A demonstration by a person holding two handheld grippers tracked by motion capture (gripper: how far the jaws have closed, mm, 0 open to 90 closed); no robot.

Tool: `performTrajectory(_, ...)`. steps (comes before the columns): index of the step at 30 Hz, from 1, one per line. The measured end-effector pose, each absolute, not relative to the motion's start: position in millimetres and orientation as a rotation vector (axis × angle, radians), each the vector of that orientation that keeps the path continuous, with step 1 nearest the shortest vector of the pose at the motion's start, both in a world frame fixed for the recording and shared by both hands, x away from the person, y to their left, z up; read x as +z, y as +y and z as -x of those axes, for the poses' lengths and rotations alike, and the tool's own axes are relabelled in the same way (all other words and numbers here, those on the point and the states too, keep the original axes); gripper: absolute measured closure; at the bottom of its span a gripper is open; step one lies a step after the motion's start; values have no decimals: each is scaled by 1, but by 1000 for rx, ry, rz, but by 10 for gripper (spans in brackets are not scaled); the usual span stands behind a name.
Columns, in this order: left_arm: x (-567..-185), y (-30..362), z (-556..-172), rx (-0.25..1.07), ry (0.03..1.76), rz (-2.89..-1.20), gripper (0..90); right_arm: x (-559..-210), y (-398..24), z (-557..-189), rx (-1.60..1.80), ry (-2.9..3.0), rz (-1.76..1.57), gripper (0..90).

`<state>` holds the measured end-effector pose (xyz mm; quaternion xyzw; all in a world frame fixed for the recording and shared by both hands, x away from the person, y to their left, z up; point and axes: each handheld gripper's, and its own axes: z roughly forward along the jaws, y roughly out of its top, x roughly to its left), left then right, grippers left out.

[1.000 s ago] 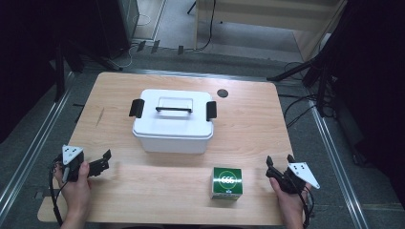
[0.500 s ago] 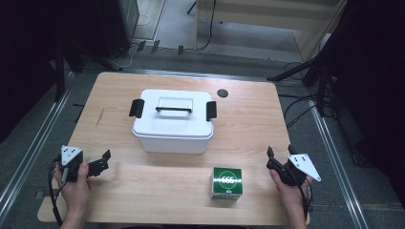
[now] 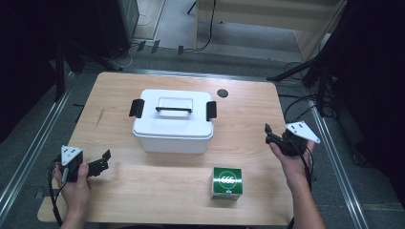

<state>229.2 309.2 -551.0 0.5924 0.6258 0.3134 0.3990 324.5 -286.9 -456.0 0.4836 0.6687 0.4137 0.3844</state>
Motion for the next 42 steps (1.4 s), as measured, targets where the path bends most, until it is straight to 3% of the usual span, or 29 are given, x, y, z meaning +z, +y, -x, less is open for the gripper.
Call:
performTrajectory(10, -551, 309, -230, 792, 1584, -1501, 0, -438, -272, -376, 1052, 1912, -1253, 237)
performTrajectory(17, -551, 309, -230, 794, 1581, -1506, 0, -435, -255, -403, 747, 2207, -996, 216)
performTrajectory(20, -551, 310, -230, 787, 1583, -1503, 0, -426, -247, -411, 767, 2248, -989, 217)
performTrajectory(33, -551, 310, -230, 786, 1580, -1509, 0, -385, -210, -407, 931, 2397, -755, 317)
performTrajectory(37, -551, 310, -230, 784, 1578, -1507, 0, -376, -199, -404, 939, 2445, -682, 381)
performTrajectory(40, -551, 310, -230, 783, 1578, -1508, 0, -369, -192, -405, 985, 2543, -654, 513)
performTrajectory(42, -551, 310, -230, 782, 1578, -1508, 0, -365, -186, -404, 994, 2570, -626, 526)
